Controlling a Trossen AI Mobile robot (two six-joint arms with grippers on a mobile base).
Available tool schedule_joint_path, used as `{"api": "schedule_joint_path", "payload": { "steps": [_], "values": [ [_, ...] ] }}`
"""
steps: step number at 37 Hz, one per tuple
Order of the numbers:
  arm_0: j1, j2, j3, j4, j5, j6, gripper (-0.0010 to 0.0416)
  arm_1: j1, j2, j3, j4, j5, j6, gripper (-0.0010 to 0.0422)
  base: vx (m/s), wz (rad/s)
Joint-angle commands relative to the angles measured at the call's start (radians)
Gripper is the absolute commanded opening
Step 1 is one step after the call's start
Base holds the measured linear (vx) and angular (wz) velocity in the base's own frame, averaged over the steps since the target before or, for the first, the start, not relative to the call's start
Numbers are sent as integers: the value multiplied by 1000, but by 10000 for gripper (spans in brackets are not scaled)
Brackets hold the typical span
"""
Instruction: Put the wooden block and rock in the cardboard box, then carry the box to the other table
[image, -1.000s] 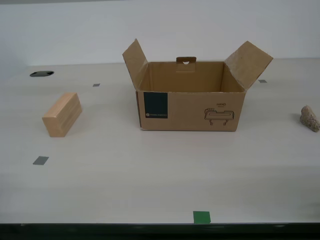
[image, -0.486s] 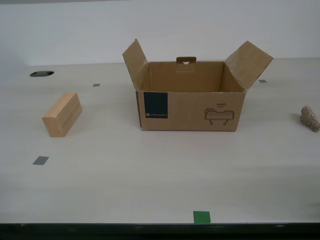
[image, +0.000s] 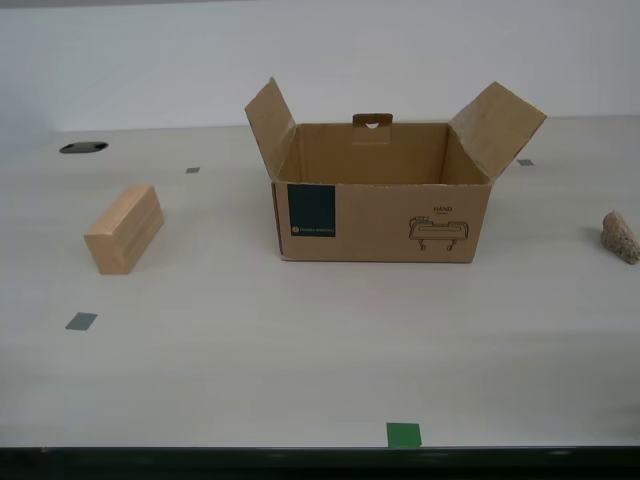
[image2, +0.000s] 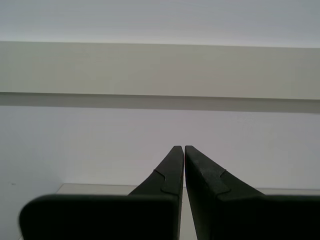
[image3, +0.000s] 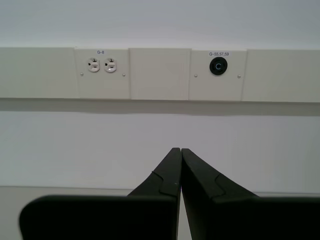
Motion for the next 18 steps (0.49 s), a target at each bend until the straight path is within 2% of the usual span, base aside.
{"api": "schedule_joint_path", "payload": {
  "steps": [1, 18],
  "values": [
    [0, 0, 1, 4, 0, -2, 0, 0, 0, 1, 5, 2, 1, 0, 0, 0],
    [0, 0, 1, 5, 0, -3, -1, 0, 0, 4, 5, 2, 0, 0, 0, 0]
  ]
}}
